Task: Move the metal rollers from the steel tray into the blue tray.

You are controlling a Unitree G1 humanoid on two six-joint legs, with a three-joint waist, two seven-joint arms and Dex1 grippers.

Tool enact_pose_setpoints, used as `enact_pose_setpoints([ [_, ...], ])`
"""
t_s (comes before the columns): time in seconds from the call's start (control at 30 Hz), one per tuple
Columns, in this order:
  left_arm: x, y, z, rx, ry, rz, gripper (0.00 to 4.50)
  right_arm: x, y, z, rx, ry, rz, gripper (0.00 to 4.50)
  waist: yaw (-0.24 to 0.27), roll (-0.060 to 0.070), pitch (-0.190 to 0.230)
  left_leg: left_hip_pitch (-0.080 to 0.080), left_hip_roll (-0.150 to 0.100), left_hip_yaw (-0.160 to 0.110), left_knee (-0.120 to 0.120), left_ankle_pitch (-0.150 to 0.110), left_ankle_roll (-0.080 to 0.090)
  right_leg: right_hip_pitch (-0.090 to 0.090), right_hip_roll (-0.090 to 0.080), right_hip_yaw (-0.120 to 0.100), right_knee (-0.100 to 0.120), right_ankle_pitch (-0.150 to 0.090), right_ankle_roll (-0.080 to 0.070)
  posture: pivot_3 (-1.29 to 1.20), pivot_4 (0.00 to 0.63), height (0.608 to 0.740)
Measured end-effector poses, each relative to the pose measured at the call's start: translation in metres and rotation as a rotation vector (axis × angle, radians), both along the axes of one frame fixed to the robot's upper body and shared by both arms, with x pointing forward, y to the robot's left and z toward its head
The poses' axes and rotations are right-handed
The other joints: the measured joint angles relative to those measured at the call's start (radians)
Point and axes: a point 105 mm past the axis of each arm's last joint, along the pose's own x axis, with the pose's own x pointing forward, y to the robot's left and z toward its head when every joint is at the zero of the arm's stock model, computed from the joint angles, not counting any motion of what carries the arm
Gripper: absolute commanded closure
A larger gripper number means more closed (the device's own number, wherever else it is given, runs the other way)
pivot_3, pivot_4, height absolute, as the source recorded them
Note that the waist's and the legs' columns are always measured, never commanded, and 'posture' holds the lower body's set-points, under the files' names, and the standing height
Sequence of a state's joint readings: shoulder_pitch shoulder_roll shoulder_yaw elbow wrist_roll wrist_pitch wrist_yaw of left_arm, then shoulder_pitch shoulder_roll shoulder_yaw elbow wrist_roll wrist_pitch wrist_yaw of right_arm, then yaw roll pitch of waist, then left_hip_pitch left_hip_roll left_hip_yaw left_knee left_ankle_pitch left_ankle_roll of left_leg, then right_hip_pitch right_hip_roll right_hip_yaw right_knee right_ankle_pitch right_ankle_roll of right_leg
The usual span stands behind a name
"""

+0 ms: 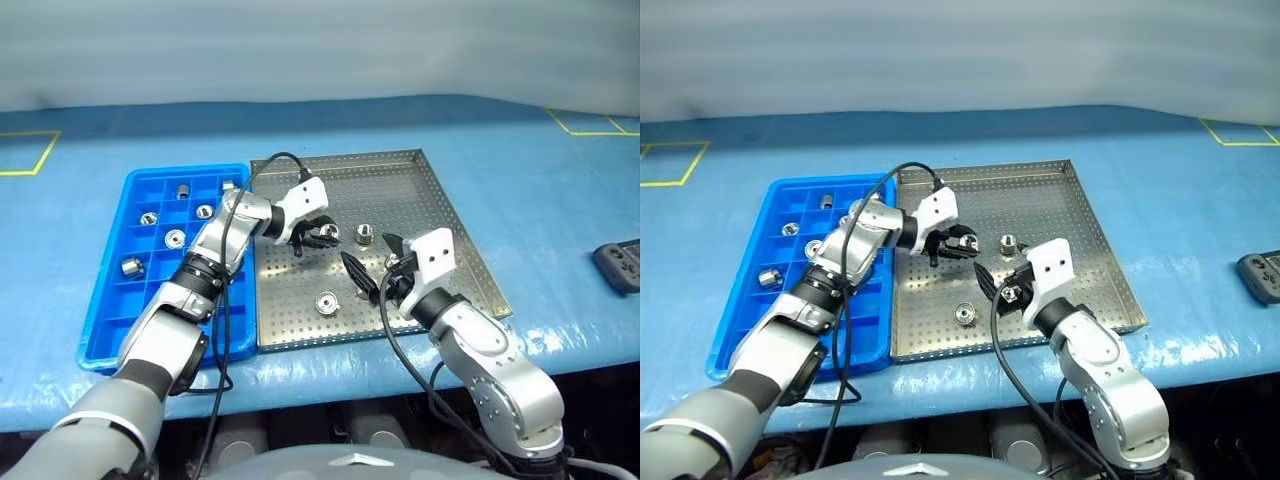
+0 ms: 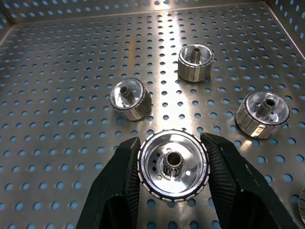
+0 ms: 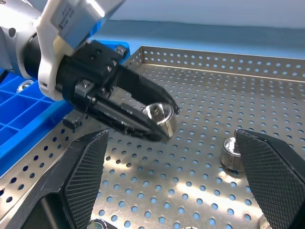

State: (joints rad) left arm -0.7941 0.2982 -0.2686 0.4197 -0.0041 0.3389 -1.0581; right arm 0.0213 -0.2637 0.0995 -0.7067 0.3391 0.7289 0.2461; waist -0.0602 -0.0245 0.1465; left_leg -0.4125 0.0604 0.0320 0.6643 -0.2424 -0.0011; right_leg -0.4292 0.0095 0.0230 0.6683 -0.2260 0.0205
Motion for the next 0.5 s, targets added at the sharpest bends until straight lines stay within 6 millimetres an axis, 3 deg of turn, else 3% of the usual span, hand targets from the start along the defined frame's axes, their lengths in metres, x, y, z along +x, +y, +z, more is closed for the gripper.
enact_pose_setpoints([
  [0.2, -0.013, 0.036, 0.04, -0.176, -0.101, 0.142, 2.83, 0.01, 0.015, 0.005, -0.019, -0.017, 0.104, 0.0, 0.032, 0.0, 0.0, 0.001, 0.0, 0.0, 0.0, 0.0, 0.0, 0.001, 0.0, -0.001, 0.0, 0.0, 0.0, 0.14, 0.15, 0.74],
  [0.5, -0.044, 0.091, 0.036, -0.206, -0.151, 0.41, 2.83, 0.023, 0.037, 0.004, -0.057, -0.009, 0.256, 0.0, 0.113, 0.0, 0.001, 0.0, 0.0, 0.0, 0.001, 0.0, 0.0, 0.001, -0.001, -0.002, 0.0, 0.0, 0.0, 0.26, 0.15, 0.74],
])
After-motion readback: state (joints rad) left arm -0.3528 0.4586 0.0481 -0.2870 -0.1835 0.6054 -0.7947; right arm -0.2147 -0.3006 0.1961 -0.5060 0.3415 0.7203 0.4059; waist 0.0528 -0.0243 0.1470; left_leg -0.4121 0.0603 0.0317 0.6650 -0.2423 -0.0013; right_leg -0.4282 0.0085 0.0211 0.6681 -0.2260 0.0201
